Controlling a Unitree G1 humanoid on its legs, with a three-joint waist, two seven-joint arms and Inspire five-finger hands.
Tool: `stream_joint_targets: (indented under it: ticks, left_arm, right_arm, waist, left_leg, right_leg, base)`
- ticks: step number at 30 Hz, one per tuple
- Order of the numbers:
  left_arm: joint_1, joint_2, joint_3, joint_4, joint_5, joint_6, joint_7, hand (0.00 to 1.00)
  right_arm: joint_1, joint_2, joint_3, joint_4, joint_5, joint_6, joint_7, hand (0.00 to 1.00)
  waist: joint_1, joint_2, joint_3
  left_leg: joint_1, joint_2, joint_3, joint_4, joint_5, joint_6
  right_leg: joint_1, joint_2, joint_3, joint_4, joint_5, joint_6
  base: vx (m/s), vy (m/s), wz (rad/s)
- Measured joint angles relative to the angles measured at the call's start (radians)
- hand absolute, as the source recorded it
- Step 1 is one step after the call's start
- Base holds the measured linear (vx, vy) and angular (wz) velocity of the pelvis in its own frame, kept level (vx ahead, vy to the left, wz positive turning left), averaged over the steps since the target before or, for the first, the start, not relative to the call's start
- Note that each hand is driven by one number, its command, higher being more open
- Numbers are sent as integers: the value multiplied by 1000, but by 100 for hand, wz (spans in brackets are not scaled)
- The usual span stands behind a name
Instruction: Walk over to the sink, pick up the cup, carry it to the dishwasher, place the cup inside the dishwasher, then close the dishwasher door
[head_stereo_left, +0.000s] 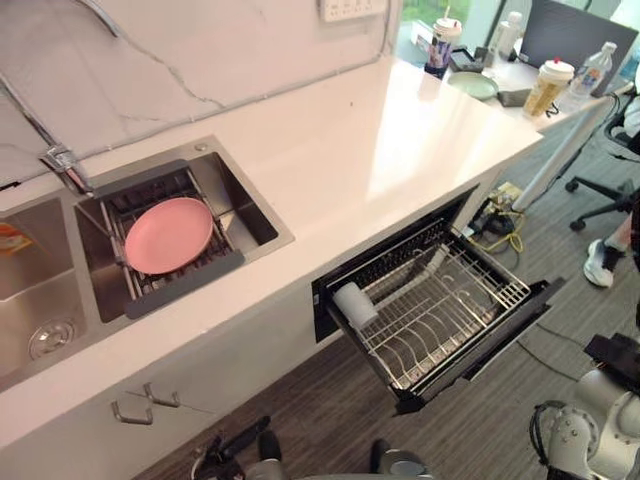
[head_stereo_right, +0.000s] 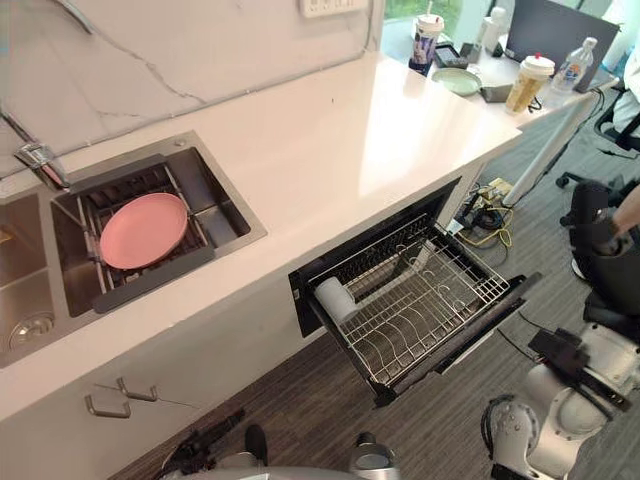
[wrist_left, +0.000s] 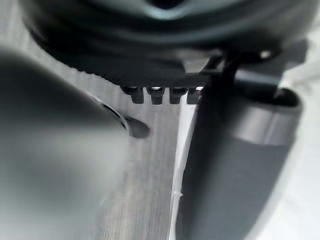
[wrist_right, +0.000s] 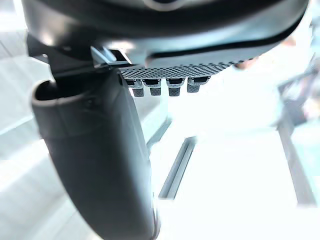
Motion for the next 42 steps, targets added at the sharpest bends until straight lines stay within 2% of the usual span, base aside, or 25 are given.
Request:
stream_joint_targets:
  ticks: [4,6,8,9,10,12,13,14,15,16,17,18,19,20,22,23,24,28,30,33,35,37,39,42]
  left_arm:
    - [-2,7,-3,1,22,20,-102,100]
    - [-11,17,-19,6,80,27,-147,100]
    - [-23,27,-48,15,108,33,-169,100]
    - [-35,44,-87,24,117,37,-184,100]
    - [-42,50,-105,29,121,39,-185,100]
    - [-58,64,-151,44,128,46,-187,100]
    - [-63,79,-183,46,126,47,-188,100]
    - [-63,86,-188,47,115,47,-193,100]
    - [-63,90,-190,48,101,48,-194,100]
    - [-63,99,-203,47,74,51,-195,100]
    - [-68,112,-213,52,64,54,-194,100]
    - [-80,118,-214,70,65,57,-193,100]
    - [-93,119,-215,84,68,66,-193,100]
    - [-101,120,-215,90,85,78,-194,100]
    - [-104,120,-215,90,117,84,-197,100]
    - [-102,119,-215,93,130,89,-200,100]
    - [-115,122,-204,103,224,77,-246,100]
    - [-114,122,-204,103,224,77,-246,100]
    - [-113,122,-203,103,224,77,-246,100]
    - [-108,120,-202,91,225,76,-225,100]
    - [-87,106,-201,60,226,73,-195,100]
    - [-82,96,-198,51,228,65,-178,100]
    - [-65,75,-177,17,270,53,-157,100]
    - [-52,62,-172,-10,305,43,-126,100]
  right_arm:
    - [-6,-13,89,34,51,127,54,100]
    - [-6,-7,171,75,73,193,74,100]
    - [-6,5,208,102,78,221,76,100]
    - [-2,14,221,114,79,233,76,100]
    - [0,19,224,120,81,236,76,100]
    - [3,21,239,159,89,244,69,100]
    - [13,21,244,179,89,251,61,100]
    - [15,21,258,196,89,252,48,100]
    - [15,22,264,202,89,252,46,100]
    - [17,25,274,209,89,252,46,100]
    - [22,31,278,210,89,252,51,100]
    - [27,32,278,210,89,252,57,100]
    - [30,32,277,210,89,252,60,100]
    - [41,32,277,203,89,252,65,100]
    - [60,32,277,186,89,252,69,100]
    - [75,32,277,167,89,252,70,100]
    - [78,32,230,132,89,240,52,100]
    - [78,32,231,132,89,240,52,100]
    - [77,32,239,132,89,240,52,100]
    - [76,30,267,140,87,241,46,100]
    - [74,23,300,163,83,249,27,100]
    - [63,13,314,183,68,276,11,100]
    - [43,-5,329,211,-11,321,-9,100]
    - [17,-52,341,229,-136,392,-41,100]
  waist:
    - [14,1,-11]
    - [16,-2,-20]
    - [16,-9,-20]
    - [17,-22,-17]
    - [18,-24,-17]
    - [16,-27,-16]
    - [15,-37,-17]
    - [16,-49,-21]
    - [17,-55,-23]
    - [13,-66,-29]
    - [10,-74,-28]
    - [9,-78,-26]
    - [8,-81,-25]
    - [7,-87,-27]
    - [7,-89,-27]
    - [6,-92,-29]
    - [-19,-109,-16]
    - [-19,-109,-16]
    - [-18,-108,-16]
    - [-17,-104,-18]
    - [-14,-92,-35]
    - [-7,-82,-42]
    - [8,-64,-50]
    - [15,-41,-63]
  left_leg:
    - [-7,-29,13,0,18,23]
    - [-21,-65,13,-1,21,41]
    - [-25,-102,12,-1,17,57]
    - [-23,-135,10,-1,6,73]
    - [-20,-146,5,-1,0,81]
    - [-4,-166,-13,-1,-4,90]
    - [12,-175,-22,0,-1,93]
    - [25,-181,-41,0,-2,96]
    - [31,-184,-52,1,-6,102]
    - [43,-183,-92,5,-19,122]
    - [45,-182,-121,7,-27,134]
    - [47,-172,-154,8,-29,138]
    - [51,-164,-183,8,-30,142]
    - [64,-164,-220,9,-34,143]
    - [86,-170,-248,10,-38,137]
    - [97,-179,-260,13,-40,126]
    - [105,-173,-89,-1,-54,89]
    - [106,-168,-88,-1,-59,96]
    - [102,-162,-87,-1,-57,93]
    - [87,-139,-84,0,-51,82]
    - [61,-117,-86,0,-51,73]
    - [50,-106,-85,0,-50,69]
    - [39,-96,-84,1,-48,60]
    - [27,-91,-58,1,-32,43]
  right_leg:
    - [38,-43,-74,-2,-6,28]
    - [37,-87,-103,26,-22,54]
    - [27,-135,-126,91,-57,75]
    - [19,-176,-140,150,-88,71]
    - [15,-195,-143,183,-97,65]
    - [-16,-243,-115,329,-102,35]
    - [-48,-269,-79,445,-90,-21]
    - [-94,-284,-35,559,-47,-95]
    - [-115,-284,-9,608,-18,-134]
    - [-158,-276,66,690,22,-152]
    - [-184,-239,124,732,-48,-96]
    - [-201,-190,154,749,-121,-79]
    - [-221,-141,171,752,-170,-71]
    - [-254,-93,173,748,-204,-59]
    - [-278,-68,176,741,-206,-57]
    - [-283,-60,174,693,-192,-58]
    - [-124,-44,149,290,-108,-24]
    - [-125,-39,150,292,-112,-34]
    - [-125,-32,148,277,-123,-50]
    - [-116,-6,135,232,-111,-46]
    - [-101,21,113,157,-76,-43]
    - [-84,35,102,104,-47,-43]
    - [-47,53,83,12,2,-41]
    - [-26,56,57,-33,24,-45]
  base:
    - [24,47,61]
    - [55,115,45]
    - [79,125,53]
    - [99,138,57]
    - [129,148,59]
    - [129,119,56]
    - [152,106,67]
    - [162,106,65]
    - [193,101,63]
    - [168,56,61]
    - [203,4,80]
    - [177,-52,80]
    - [196,-66,98]
    - [183,-76,86]
    - [144,-94,75]
    - [76,-75,51]
    - [33,-65,28]
    - [-19,-14,-1]
    - [-58,-40,-1]
    - [-38,-37,2]
    - [5,-40,10]
    - [39,-21,7]
    - [69,-13,10]
    - [109,-18,26]
